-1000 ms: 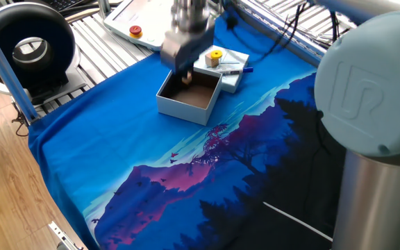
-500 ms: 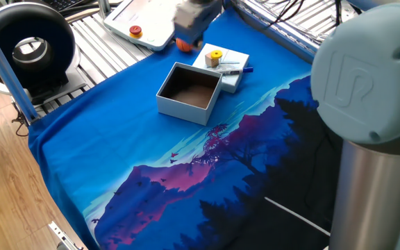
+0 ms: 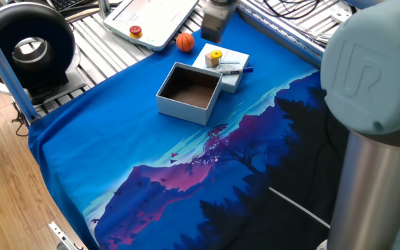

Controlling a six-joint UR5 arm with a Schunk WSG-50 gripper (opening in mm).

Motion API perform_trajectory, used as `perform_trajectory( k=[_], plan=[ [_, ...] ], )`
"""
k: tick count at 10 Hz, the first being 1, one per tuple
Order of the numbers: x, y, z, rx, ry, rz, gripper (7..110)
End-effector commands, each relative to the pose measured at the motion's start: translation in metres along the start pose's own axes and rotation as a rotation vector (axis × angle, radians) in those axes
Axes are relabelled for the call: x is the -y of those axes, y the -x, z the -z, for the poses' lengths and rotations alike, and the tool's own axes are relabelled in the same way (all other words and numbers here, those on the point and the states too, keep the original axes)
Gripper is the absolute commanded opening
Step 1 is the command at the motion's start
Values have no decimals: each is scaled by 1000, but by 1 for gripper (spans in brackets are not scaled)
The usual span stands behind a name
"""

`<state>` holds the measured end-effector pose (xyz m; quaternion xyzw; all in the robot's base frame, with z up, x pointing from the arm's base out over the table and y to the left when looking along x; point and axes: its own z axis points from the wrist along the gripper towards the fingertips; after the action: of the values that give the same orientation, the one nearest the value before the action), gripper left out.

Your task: Take everything out of the gift box

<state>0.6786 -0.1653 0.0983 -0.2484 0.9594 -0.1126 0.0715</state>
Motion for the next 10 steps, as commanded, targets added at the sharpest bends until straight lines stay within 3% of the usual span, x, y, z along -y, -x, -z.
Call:
perform_trajectory(
  k=[1,2,3,4,5,6,7,8,9,10],
  plan=[
    [14,-9,-13,52,-28,131,7],
    [22,-12,-13,38,-59,156,44],
    [21,-10,-12,48,-58,185,44],
    [13,-8,-10,62,-28,186,44],
    [-4,-17,-1,21,31,189,44],
    [-18,-22,20,-19,57,168,88],
    [-27,-17,40,-48,43,139,88],
    [-61,3,54,-15,108,129,88],
    [-78,10,57,-11,122,123,88],
    [-89,14,59,-21,137,101,44]
  ],
)
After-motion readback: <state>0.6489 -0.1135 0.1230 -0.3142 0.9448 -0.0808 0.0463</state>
